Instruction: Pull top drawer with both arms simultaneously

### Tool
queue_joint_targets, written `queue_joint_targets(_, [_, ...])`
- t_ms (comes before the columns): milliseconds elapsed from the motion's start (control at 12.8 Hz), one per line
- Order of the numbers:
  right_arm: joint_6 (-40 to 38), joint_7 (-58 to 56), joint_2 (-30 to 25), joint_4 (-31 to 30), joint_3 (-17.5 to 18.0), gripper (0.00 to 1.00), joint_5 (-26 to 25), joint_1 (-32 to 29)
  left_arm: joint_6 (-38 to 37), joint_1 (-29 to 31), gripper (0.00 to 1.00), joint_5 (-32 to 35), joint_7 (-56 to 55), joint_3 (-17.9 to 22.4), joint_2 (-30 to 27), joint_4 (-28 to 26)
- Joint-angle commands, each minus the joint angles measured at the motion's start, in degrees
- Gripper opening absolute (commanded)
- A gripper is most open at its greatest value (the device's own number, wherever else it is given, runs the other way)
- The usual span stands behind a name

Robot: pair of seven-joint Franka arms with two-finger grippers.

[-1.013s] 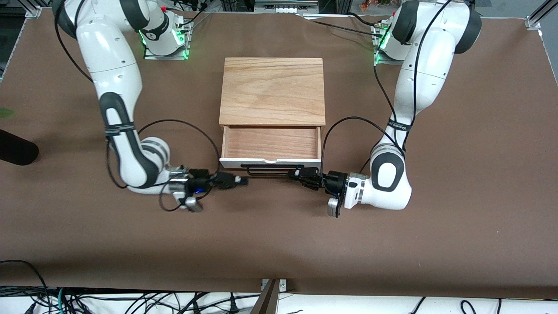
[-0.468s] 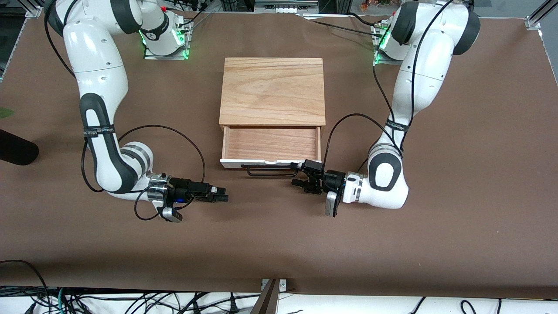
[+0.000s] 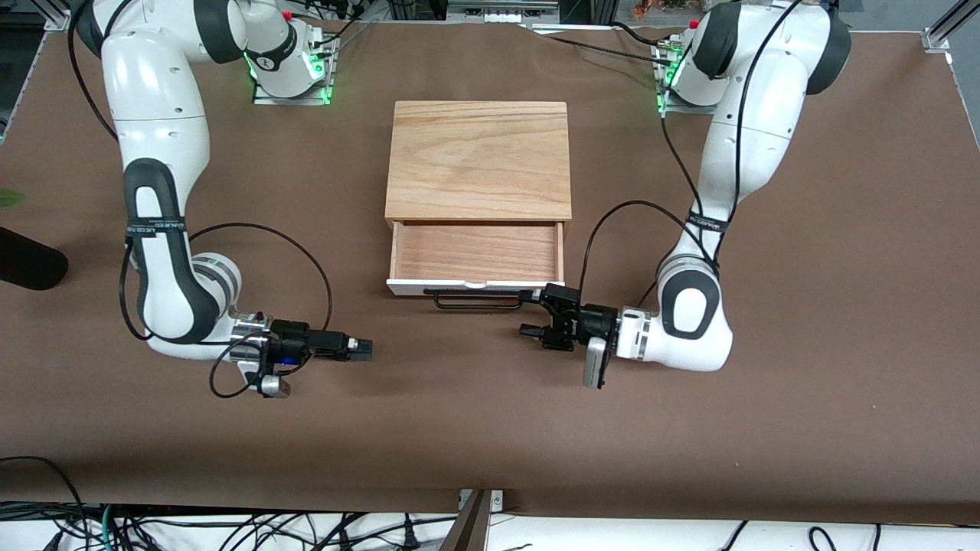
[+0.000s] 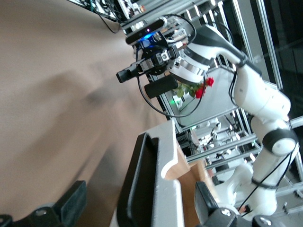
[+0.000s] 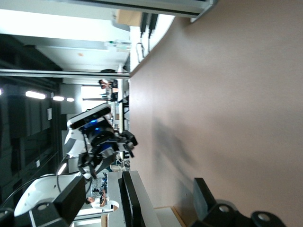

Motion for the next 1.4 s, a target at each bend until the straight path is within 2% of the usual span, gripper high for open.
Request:
queue_joint_targets(0, [1.6, 12.2, -1.2, 3.8, -0.5, 1.0, -6.7, 0.6, -1.5, 1.2, 1.0, 6.0, -10.0, 0.4, -4.5, 0.7])
queue_joint_targets(234, [1.5, 28.3, -3.2, 7.5, -1.4, 1.0, -20.1, 0.6, -1.6, 1.6, 1.0, 21.5, -12.2, 1.3, -8.7, 2.3])
queue_joint_targets(545, [0.2, 35.6, -7.2, 7.9, -1.6, 1.0, -36.0, 0.0, -9.4, 4.4, 1.0, 41.7, -12.8, 1.5, -16.4, 1.9])
queue_joint_targets(701, [-2.2, 36.6, -9.2, 7.9, -2.0, 1.0, -48.2, 0.0, -9.8, 5.3, 1.0, 50.3, -13.3, 1.6, -20.4, 1.2])
queue_joint_targets(857, [-3.7, 36.1, -12.0, 7.8, -2.0, 1.0, -59.3, 0.1, -12.8, 5.2, 1.0, 59.9, -20.7, 1.2, -25.1, 1.2])
queue_joint_targets(1013, [-4.0, 35.7, -15.5, 6.6, -1.9, 1.0, -73.3, 0.0, -15.3, 4.6, 1.0, 65.4, -25.2, 1.3, -29.4, 1.0])
queue_joint_targets(1091, [-4.2, 35.5, -18.7, 4.3, -1.2, 1.0, -81.3, 0.0, -15.3, 2.0, 1.0, 69.5, -25.4, 1.8, -32.5, -1.5])
queue_joint_targets(1169, [-4.4, 35.5, -21.3, 3.3, 0.7, 1.0, -88.1, -0.1, -15.1, 0.6, 1.0, 76.6, -26.6, 1.4, -35.1, -3.0])
queue_joint_targets(1247, [-5.2, 35.6, -23.6, 2.7, 1.6, 1.0, -92.2, -0.2, -15.0, 0.3, 1.0, 79.7, -27.3, 1.4, -37.5, -5.1])
queue_joint_targets(1325, [-5.2, 35.9, -25.9, 2.6, 1.6, 1.0, -93.6, -0.6, -13.9, 0.4, 1.0, 80.6, -28.0, 1.5, -40.1, -7.9])
